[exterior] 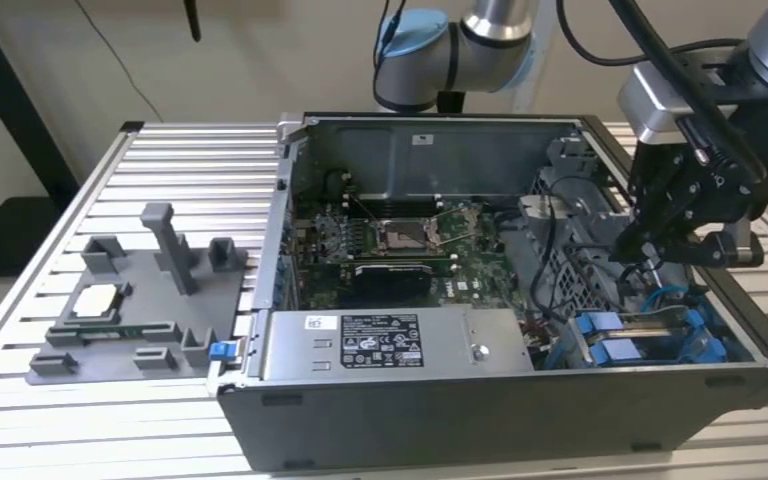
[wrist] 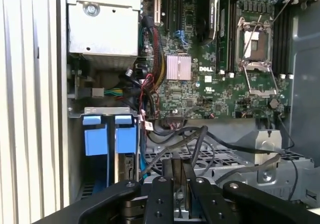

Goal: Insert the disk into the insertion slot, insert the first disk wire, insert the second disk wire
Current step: 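Insert the first disk wire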

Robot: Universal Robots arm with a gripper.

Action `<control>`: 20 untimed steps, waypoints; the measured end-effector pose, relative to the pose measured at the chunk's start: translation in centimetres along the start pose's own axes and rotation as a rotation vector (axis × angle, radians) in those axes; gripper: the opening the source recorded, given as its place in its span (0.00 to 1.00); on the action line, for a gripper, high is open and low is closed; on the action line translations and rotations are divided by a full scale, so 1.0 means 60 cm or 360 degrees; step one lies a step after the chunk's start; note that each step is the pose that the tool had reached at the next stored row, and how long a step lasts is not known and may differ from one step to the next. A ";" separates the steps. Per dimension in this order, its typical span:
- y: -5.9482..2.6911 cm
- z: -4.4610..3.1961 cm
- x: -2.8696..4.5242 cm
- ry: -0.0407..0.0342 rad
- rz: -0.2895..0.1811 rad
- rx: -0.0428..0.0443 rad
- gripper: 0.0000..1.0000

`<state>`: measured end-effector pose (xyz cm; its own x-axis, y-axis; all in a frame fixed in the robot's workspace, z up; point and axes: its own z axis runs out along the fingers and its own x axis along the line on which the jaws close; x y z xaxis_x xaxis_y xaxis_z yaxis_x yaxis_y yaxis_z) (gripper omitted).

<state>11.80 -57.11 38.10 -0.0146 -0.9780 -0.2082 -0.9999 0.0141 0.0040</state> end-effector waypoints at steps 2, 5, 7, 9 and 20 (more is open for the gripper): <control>-0.001 0.001 0.000 0.0033 -0.0002 0.0001 0.00; -0.006 0.004 0.001 0.0066 -0.0006 0.0002 0.00; -0.010 0.006 0.001 0.0083 -0.0010 0.0002 0.00; -0.013 0.008 0.002 0.0098 -0.0013 0.0002 0.00; -0.027 0.015 0.003 0.0136 -0.0024 0.0013 0.00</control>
<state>13.44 -57.11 37.15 0.0000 -0.9923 -0.1241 -1.0000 0.0008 -0.0068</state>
